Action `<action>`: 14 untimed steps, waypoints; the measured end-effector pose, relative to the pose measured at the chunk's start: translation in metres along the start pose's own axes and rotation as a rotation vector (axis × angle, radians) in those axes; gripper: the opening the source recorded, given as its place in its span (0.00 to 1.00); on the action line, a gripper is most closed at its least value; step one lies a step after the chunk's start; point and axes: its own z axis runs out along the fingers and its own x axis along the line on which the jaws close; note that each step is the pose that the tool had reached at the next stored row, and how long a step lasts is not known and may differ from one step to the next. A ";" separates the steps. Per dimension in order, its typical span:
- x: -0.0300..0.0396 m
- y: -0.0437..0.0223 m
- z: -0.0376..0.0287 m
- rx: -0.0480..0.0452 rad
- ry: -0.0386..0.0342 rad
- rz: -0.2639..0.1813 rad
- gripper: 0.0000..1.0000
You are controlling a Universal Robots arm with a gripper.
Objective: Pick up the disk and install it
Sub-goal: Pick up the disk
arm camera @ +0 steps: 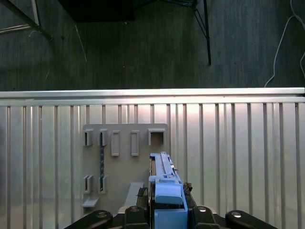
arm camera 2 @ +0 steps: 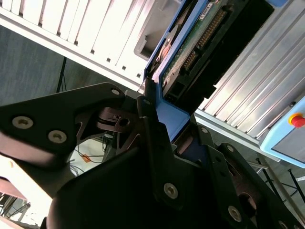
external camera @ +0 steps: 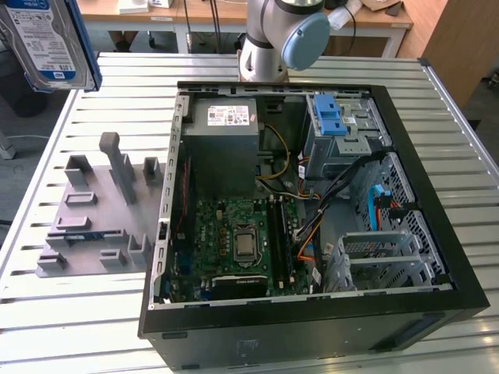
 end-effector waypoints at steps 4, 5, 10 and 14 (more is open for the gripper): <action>0.0000 -0.0014 0.0000 0.0000 0.0000 0.000 0.36; 0.0000 -0.0017 0.0000 0.0001 0.0000 0.000 0.36; -0.0001 -0.0043 -0.0001 -0.0001 0.0000 0.000 0.36; -0.0002 -0.0066 0.0000 0.0001 0.0000 0.000 0.36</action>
